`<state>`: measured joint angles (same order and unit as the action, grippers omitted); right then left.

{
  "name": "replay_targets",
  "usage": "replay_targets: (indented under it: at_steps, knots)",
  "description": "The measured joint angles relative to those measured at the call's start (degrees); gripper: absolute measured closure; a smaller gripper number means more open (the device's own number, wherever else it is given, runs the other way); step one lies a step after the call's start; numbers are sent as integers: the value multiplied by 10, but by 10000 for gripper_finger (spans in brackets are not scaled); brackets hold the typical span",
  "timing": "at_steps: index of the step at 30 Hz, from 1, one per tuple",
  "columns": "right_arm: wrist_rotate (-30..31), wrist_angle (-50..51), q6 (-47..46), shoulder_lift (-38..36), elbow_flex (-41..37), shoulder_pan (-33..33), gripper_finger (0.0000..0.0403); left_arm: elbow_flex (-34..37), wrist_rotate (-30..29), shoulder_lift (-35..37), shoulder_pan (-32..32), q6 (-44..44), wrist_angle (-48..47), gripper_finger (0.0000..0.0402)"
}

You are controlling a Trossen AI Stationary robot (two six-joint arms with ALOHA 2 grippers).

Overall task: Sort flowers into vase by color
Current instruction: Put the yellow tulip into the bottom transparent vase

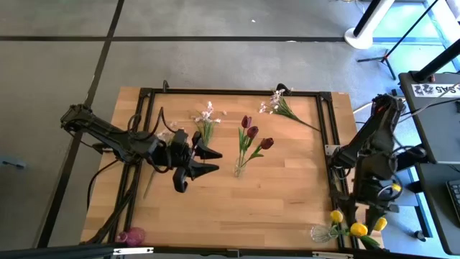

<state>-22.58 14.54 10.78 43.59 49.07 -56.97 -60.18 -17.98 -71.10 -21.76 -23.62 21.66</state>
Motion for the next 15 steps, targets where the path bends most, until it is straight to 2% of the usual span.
replay_targets:
  at_steps: [7,12,15]
  knots:
    - [93,134,31,0,118,0,157,0,-14,-18,13,-1,-13,207]
    - [155,174,31,-1,162,0,157,0,-50,-18,35,-74,-58,207]
    - [195,175,29,0,173,0,157,0,-66,-16,70,-92,-116,207]
